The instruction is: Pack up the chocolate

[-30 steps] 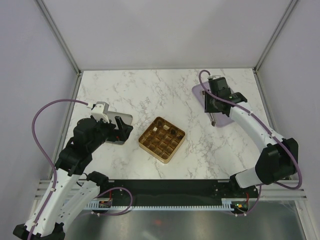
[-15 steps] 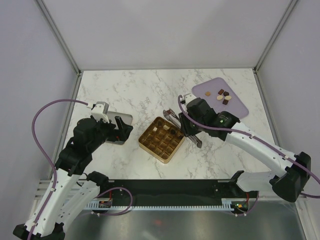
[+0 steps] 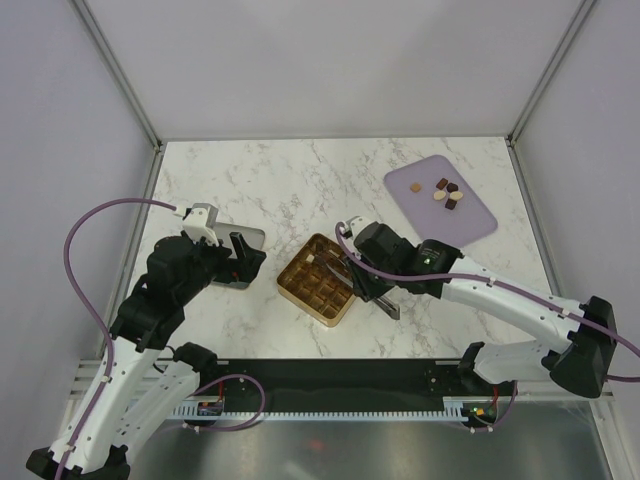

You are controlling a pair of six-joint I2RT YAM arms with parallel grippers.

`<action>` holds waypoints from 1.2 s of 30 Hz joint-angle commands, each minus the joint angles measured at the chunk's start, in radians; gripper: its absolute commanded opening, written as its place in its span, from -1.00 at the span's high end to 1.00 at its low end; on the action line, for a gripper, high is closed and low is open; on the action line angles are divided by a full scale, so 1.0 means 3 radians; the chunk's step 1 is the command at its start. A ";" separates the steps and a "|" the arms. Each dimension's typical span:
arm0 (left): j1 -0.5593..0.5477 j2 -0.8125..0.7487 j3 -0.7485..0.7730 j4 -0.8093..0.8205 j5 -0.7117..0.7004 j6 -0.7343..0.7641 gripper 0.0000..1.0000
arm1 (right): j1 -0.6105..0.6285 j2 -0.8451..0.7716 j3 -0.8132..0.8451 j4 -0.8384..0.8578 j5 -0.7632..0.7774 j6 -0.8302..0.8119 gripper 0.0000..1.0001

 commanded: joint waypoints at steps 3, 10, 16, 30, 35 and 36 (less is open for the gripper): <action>-0.0017 -0.0004 -0.0014 0.0002 -0.0035 0.0089 -0.99 | 0.0018 0.0103 -0.0018 0.0158 0.0102 0.0059 0.17; -0.0017 0.0001 -0.0014 0.0007 -0.0035 0.0089 -0.99 | 0.0018 0.0134 0.0028 0.0235 0.0091 0.0064 0.11; -0.0017 -0.0009 -0.0009 0.0007 -0.0036 0.0089 -0.99 | 0.0018 0.0165 0.0099 0.0245 0.0102 0.0059 0.05; -0.0017 -0.0015 -0.0009 0.0001 -0.0035 0.0089 -0.99 | 0.0018 0.0114 0.0436 0.0128 0.0499 0.0090 0.02; -0.0017 -0.0020 -0.0009 0.0007 -0.0025 0.0089 -0.99 | -0.0272 0.0052 0.0616 0.0081 0.0690 0.0034 0.04; -0.0017 -0.0020 -0.0009 0.0002 -0.0030 0.0089 -0.99 | -0.0365 0.0073 0.0661 0.0086 0.0685 -0.0022 0.05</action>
